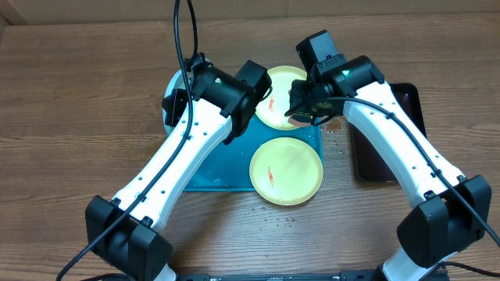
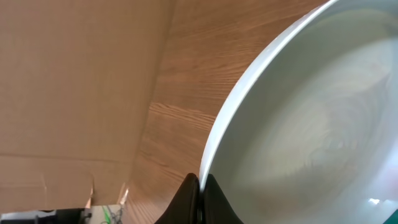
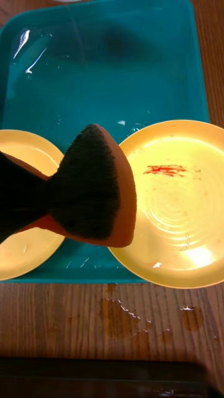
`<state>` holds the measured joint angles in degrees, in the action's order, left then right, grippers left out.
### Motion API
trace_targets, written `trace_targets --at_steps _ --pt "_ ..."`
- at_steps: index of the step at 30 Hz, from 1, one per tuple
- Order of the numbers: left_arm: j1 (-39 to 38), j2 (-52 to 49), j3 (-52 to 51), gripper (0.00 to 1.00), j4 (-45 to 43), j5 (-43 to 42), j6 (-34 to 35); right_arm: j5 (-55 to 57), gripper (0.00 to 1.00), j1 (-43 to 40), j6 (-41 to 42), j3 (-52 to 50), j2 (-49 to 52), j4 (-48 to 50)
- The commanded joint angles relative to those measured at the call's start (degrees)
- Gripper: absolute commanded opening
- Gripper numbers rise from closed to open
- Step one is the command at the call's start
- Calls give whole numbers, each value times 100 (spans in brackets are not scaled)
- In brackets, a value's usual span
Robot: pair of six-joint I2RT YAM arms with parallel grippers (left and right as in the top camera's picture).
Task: Clean dirty plates on tray and stack at the side
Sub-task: 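Carry the white plate left off the tray and set it on the table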
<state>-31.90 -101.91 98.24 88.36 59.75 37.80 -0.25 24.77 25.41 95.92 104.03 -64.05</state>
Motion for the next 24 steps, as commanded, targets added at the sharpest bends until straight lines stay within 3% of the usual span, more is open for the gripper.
trace_targets --at_steps 1,6,12,20,24 --pt "31 83 61 4 -20 -315 341 -39 4 -22 -37 111 -83 7" --pt "522 83 61 4 -74 -1281 175 -118 4 -22 -39 111 -83 7" --pt "1628 83 61 4 -640 -3348 -1419 -118 4 -22 -39 111 -83 4" --pt "3926 83 35 4 -1174 -5552 -2791 -118 4 -22 -42 111 -83 -11" --pt "5014 79 -210 4 -1609 -5978 -3032 -116 4 -22 -42 111 -83 -37"
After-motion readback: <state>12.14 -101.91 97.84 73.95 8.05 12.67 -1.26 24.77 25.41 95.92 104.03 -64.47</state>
